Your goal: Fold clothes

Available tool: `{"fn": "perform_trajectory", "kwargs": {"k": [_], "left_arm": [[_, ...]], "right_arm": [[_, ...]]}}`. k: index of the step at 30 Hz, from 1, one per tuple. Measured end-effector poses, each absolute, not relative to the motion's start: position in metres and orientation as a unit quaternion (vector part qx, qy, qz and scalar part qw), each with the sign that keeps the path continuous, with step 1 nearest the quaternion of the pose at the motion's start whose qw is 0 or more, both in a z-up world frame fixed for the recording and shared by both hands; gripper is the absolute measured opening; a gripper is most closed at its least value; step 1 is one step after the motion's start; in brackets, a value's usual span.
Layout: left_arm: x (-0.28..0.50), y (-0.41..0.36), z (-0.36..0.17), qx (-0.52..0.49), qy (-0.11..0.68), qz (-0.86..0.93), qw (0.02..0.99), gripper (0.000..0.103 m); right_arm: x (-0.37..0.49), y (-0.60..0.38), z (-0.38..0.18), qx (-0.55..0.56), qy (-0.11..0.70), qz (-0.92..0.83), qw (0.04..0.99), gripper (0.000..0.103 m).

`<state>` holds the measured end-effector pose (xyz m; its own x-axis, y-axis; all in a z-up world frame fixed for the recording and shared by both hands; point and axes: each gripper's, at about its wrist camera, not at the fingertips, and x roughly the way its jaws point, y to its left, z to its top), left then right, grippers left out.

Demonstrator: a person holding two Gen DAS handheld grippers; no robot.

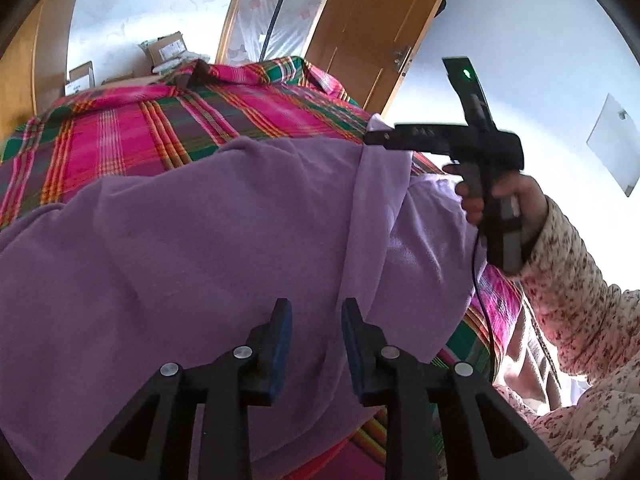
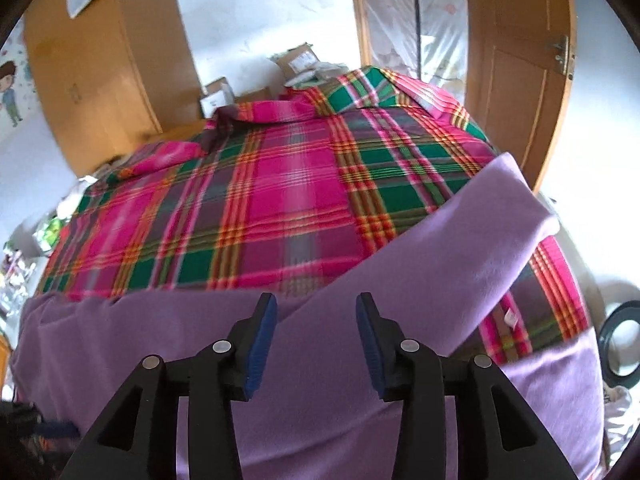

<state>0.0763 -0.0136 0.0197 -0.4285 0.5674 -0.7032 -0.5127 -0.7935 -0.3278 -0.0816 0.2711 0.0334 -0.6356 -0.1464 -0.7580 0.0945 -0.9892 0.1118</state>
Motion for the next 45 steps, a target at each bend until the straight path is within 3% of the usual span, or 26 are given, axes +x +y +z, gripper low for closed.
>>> {"fn": "perform_trajectory", "kwargs": {"k": [12, 14, 16, 20, 32, 45], "left_arm": [[0.07, -0.004, 0.013, -0.445, -0.025, 0.834, 0.325, 0.027], [0.071, -0.004, 0.013, -0.445, -0.025, 0.834, 0.326, 0.027], [0.07, -0.004, 0.013, -0.445, -0.027, 0.833, 0.326, 0.027], [0.07, -0.003, 0.013, -0.446, -0.025, 0.834, 0.324, 0.027], [0.066, 0.009, 0.014, -0.449, -0.005, 0.841, 0.304, 0.028], [0.067, 0.019, 0.016, -0.449, 0.013, 0.845, 0.289, 0.03]], "right_arm": [[-0.12, 0.291, 0.019, 0.459, -0.081, -0.885, 0.009, 0.042], [-0.121, 0.293, 0.019, 0.458, -0.076, -0.886, -0.003, 0.024], [-0.118, 0.296, 0.019, 0.454, -0.073, -0.888, -0.008, 0.014], [-0.112, 0.303, 0.021, 0.444, -0.078, -0.892, -0.004, 0.004], [-0.045, 0.349, 0.044, 0.386, -0.135, -0.913, -0.013, 0.004], [-0.006, 0.379, 0.03, 0.376, -0.163, -0.912, -0.034, 0.004]]}}
